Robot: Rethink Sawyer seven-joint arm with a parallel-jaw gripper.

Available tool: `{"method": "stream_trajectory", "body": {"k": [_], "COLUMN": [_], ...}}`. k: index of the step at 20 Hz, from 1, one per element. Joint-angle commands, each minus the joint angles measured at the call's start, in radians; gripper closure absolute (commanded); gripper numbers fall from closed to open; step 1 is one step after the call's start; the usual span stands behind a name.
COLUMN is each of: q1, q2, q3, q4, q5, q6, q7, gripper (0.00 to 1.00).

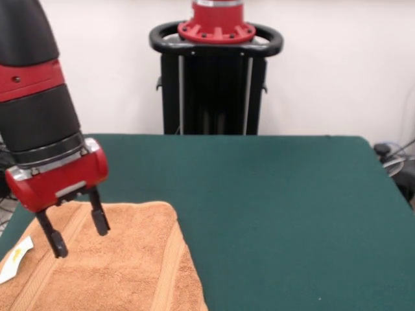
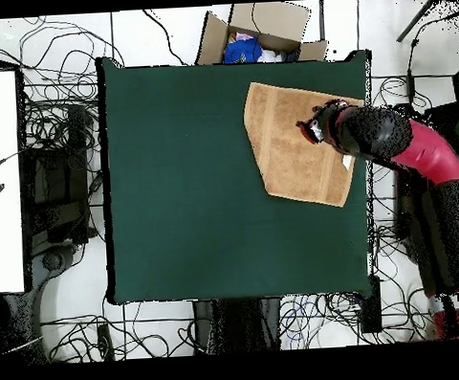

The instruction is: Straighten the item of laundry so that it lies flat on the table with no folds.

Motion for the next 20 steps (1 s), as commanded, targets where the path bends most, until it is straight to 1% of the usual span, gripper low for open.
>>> {"method": "stream_trajectory", "body": {"k": [1, 5, 8, 9, 14, 20], "q1": [0.035, 0.060, 0.110, 0.120, 0.195, 0.254], "q2": [-0.006, -0.018, -0.038, -0.040, -0.047, -0.054], "q3": [-0.085, -0.115, -0.197, -0.216, -0.333, -0.404], "q4": [0.156, 0.179, 0.176, 0.174, 0.186, 0.207], "q5": [0.029, 0.034, 0.054, 0.063, 0.140, 0.185], "q6": [-0.105, -0.151, -0.185, -0.190, -0.288, -0.361], "q7": [0.302, 0.356, 0.470, 0.486, 0.631, 0.707], "gripper": [0.00, 0.00, 0.00, 0.00, 0.00, 0.00]}}
